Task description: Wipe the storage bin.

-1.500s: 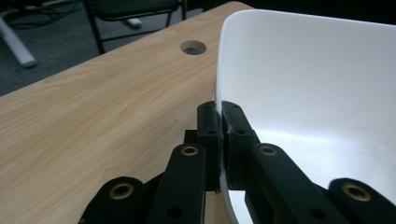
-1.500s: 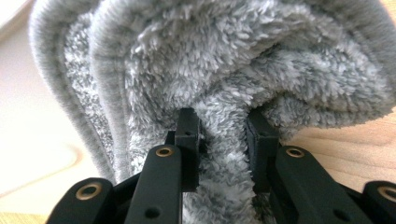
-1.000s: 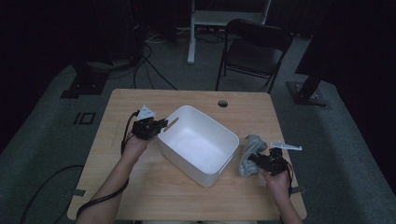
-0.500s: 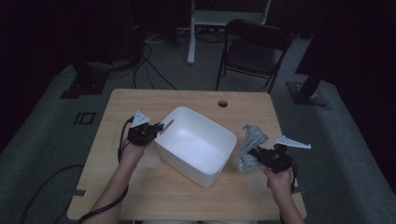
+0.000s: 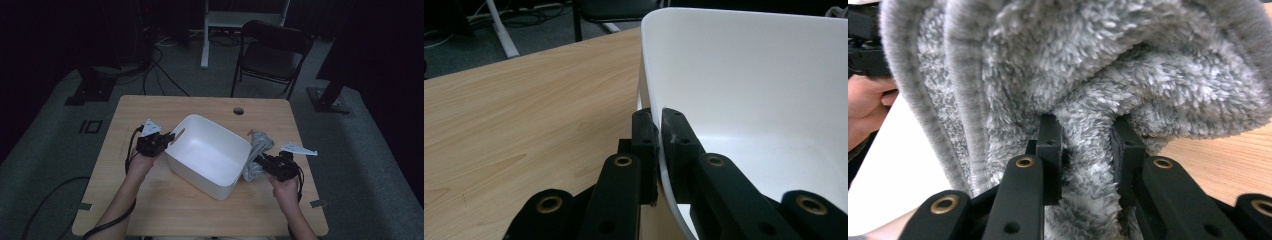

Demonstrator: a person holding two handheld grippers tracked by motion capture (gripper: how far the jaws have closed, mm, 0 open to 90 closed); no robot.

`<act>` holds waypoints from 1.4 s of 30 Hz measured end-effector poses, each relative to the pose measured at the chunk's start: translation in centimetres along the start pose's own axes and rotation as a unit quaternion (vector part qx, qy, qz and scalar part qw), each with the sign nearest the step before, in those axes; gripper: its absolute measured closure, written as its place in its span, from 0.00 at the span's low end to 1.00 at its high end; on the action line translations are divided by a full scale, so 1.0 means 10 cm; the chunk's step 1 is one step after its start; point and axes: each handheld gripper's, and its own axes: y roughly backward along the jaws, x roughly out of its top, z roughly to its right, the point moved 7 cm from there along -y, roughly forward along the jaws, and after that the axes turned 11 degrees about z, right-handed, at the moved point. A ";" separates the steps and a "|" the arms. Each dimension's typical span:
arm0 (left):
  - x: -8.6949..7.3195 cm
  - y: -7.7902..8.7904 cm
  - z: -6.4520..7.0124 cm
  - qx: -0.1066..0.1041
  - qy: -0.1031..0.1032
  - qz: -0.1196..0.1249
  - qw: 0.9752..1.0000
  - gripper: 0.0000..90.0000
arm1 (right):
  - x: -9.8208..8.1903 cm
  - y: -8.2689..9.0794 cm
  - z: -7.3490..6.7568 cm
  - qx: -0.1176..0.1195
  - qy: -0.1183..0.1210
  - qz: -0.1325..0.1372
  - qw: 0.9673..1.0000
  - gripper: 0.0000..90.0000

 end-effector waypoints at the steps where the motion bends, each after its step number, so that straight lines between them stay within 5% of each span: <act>1: 0.00 0.00 0.00 0.001 0.000 0.002 1.000 0.95 | 0.00 0.00 0.00 -0.001 0.001 0.000 1.000 0.81; 5: 0.00 0.00 0.00 0.005 0.000 0.003 1.000 0.95 | -0.03 -0.02 0.03 -0.024 0.012 -0.004 1.000 0.82; 7: 0.00 -0.01 0.01 0.004 0.002 0.004 1.000 0.95 | -0.13 -0.08 0.07 -0.039 0.009 -0.028 0.999 0.82; 11: 0.00 -0.01 0.01 0.006 0.002 0.005 1.000 0.94 | -0.22 -0.13 0.16 -0.023 -0.026 -0.031 0.999 0.82; 23: -0.01 -0.01 0.02 0.010 0.004 0.005 1.000 0.93 | -0.01 0.05 -0.04 -0.002 -0.009 0.009 1.000 0.82; 36: -0.01 -0.01 0.02 0.016 0.004 0.007 1.000 0.93 | -0.08 0.00 -0.06 -0.025 0.005 0.019 1.000 0.83; 42: -0.01 -0.01 0.02 0.019 0.004 0.007 1.000 0.93 | -0.27 -0.09 -0.02 -0.034 0.002 -0.016 0.999 0.83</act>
